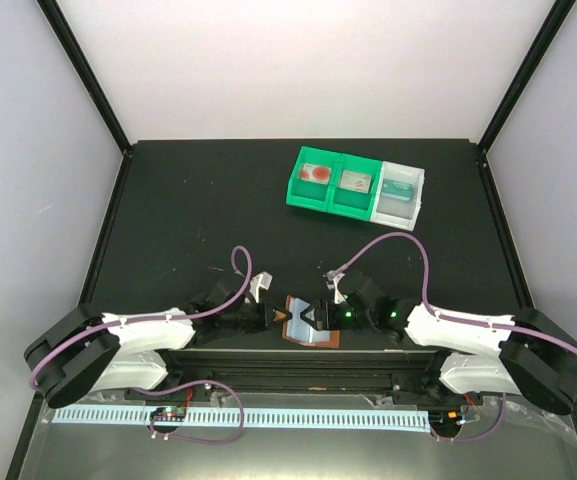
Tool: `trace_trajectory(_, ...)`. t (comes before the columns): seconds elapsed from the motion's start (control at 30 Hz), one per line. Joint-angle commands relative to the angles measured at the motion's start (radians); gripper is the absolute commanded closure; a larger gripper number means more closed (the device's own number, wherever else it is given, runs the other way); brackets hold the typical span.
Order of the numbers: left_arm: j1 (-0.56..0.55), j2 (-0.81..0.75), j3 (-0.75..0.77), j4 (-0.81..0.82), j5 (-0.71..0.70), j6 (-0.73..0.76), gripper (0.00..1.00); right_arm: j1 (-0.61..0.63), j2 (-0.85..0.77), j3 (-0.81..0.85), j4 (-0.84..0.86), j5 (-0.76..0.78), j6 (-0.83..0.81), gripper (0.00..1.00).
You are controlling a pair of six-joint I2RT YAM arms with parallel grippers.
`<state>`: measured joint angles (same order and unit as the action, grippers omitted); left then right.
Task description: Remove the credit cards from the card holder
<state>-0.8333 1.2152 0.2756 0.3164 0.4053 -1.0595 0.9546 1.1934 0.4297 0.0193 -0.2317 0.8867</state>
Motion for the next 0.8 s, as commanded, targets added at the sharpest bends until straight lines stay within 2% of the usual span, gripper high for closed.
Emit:
trace_trajectory(0.0, -0.007, -0.025, -0.015, 0.053, -0.035, -0.03, 0.98, 0.012, 0.041, -0.009, 0.102, -0.033, 0.021, 0.39)
trace_trajectory(0.27, -0.007, -0.067, -0.023, 0.042, -0.062, -0.045, 0.98, 0.027, 0.142, 0.033, 0.112, -0.04, 0.006, 0.33)
trace_trajectory(0.77, -0.007, -0.069, -0.013, 0.022, -0.09, -0.056, 0.98, 0.027, 0.212, 0.076, 0.118, -0.055, -0.009, 0.22)
